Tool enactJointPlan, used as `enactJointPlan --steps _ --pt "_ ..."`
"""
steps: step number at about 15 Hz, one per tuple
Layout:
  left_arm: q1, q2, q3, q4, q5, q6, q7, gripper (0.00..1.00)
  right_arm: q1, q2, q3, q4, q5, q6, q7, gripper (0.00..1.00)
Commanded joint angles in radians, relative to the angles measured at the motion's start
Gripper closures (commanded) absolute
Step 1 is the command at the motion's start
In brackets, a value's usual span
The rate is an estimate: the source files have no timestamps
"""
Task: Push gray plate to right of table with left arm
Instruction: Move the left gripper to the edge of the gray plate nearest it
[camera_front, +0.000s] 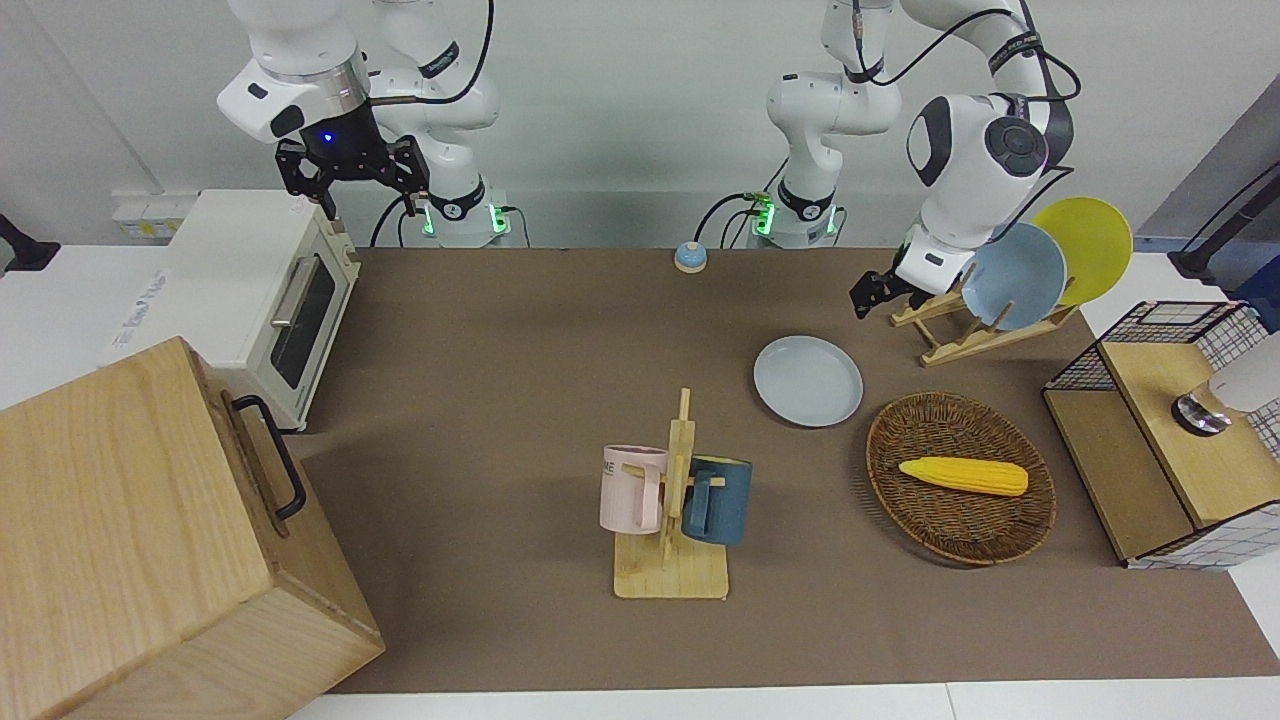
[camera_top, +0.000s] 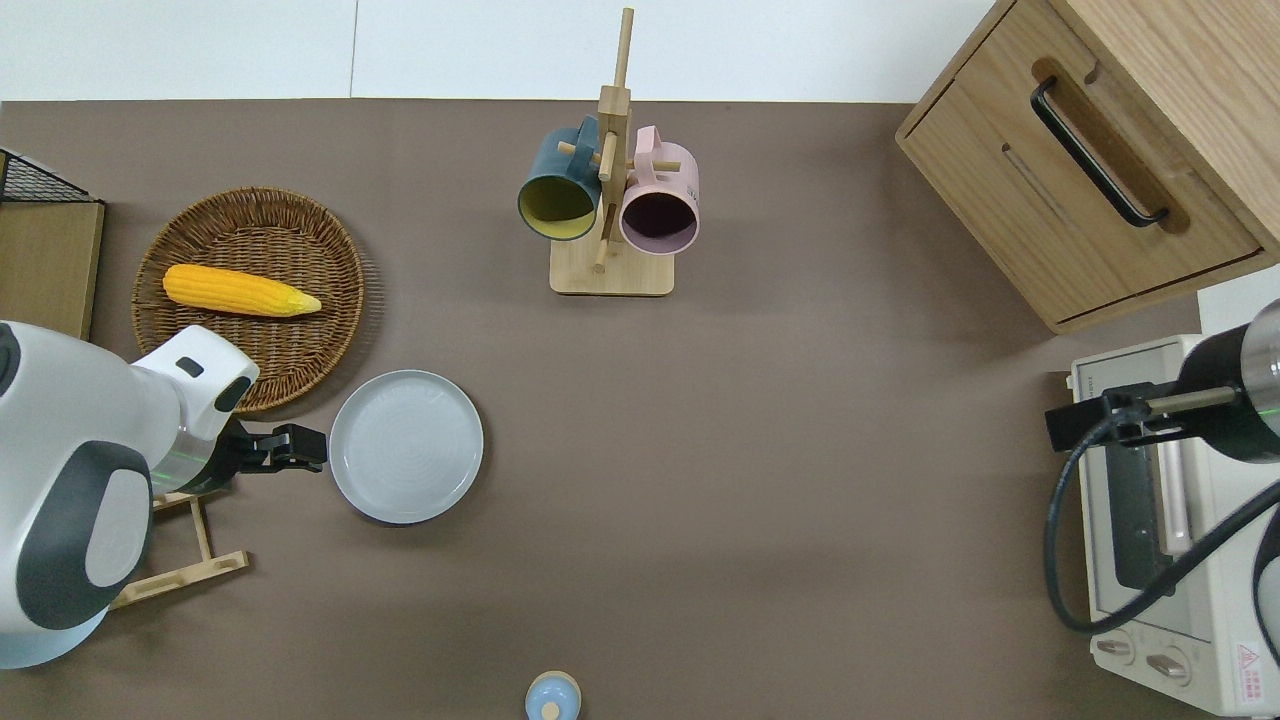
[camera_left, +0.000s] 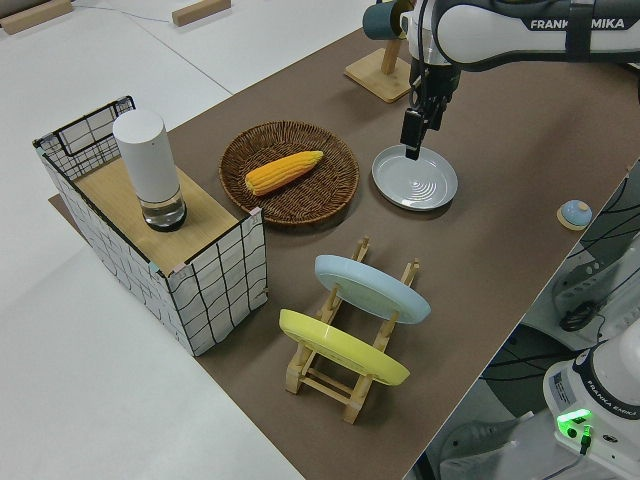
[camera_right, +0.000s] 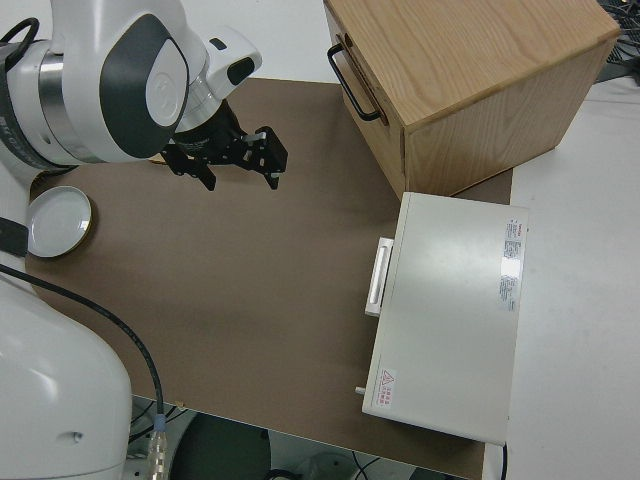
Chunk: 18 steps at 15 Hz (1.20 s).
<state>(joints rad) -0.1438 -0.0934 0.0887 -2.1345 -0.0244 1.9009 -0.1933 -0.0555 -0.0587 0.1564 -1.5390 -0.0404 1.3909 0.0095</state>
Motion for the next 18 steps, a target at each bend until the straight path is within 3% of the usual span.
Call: enactJointPlan --steps 1,6,9,13,18 --pt "0.007 0.006 -0.003 -0.068 -0.018 0.075 0.015 0.01 -0.001 -0.01 0.0 -0.004 0.002 -0.004 -0.008 0.005" --pt "0.006 0.128 -0.003 -0.085 -0.026 0.17 0.014 0.01 -0.001 -0.01 0.0 -0.004 0.002 -0.004 -0.008 0.005" --pt "0.01 0.162 -0.003 -0.09 -0.063 0.219 0.015 0.04 -0.001 -0.01 0.0 -0.004 0.002 -0.004 -0.008 0.005" --pt "0.015 0.205 -0.003 -0.09 -0.115 0.265 0.015 0.25 -0.001 -0.01 0.0 -0.004 0.002 -0.004 -0.008 0.005" --pt "0.012 0.221 -0.004 -0.09 -0.12 0.274 0.015 0.42 -0.001 -0.01 0.0 -0.004 0.002 -0.004 -0.008 0.005"
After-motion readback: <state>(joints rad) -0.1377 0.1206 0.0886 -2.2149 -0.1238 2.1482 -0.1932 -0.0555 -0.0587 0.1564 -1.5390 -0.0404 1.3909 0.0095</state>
